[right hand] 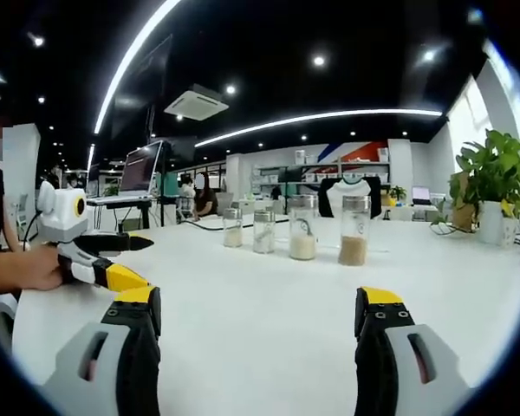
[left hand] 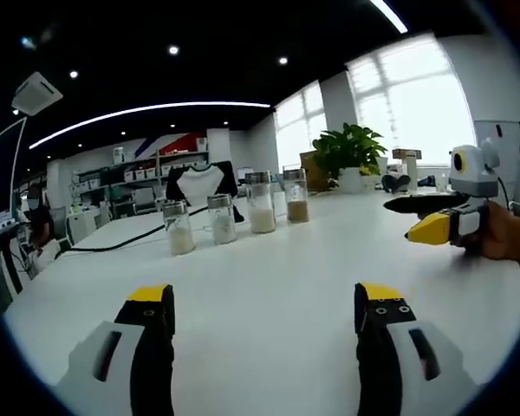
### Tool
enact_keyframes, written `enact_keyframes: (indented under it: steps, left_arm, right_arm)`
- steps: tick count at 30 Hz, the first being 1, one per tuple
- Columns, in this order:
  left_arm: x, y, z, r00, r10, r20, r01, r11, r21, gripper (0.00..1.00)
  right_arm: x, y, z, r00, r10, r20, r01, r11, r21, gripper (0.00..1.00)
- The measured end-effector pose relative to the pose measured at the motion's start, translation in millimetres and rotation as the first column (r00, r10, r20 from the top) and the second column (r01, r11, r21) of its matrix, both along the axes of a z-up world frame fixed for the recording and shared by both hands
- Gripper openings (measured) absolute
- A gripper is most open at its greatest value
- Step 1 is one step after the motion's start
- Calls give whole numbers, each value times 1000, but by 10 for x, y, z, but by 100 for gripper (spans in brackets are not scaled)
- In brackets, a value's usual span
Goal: Rotate the seasoning bottle until the label or dispensing opening points toward the visible target arrow and the bottle remains upright within the marked orientation range
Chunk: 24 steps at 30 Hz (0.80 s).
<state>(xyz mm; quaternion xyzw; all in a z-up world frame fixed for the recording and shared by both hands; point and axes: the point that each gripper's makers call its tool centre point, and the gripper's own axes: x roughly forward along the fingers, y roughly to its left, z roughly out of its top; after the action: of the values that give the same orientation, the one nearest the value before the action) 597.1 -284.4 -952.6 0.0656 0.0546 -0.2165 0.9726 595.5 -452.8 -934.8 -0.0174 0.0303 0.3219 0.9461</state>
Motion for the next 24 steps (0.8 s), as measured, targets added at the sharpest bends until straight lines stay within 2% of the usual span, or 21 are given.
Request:
enact_keyframes:
  steps: [2,5,8,15,16,22,24]
  left_arm:
    - [11,1,-7,1000,2,6,-2,1000,22,88]
    - [18,20,2,1000,9,6,-10,1000,16,89]
    - [51,79,66,999,30,20,-29,999,-32,89]
    - [123,106,62,999,36,9,-35,997,-63,89]
    - [135,94,33,1000,29,-6,-29,998,-52,89]
    - [196,88,79,999,36,37,-37,999,19,91]
    - [255,88,71,999,33,33,-35,999,42,92]
  right_arm:
    - [-3,3,-6,1000,0,-1,0,1000,-4,94]
    - [-8,10,-11,1000,4,-2,-4,1000,-6,94]
    - [-5,10,-13,1000,7,-3,-7,1000,-7,94]
    - [-6,5,-20,1000,7,-9,-7,1000,-5,94]
    - [-3,0,-22,1000,5,-9,-5,1000,-6,94]
    - [5,-17,4,1000,1,-5,-1,1000,11,93]
    - [3,-15,5,1000,2,-4,-2,1000,11,93]
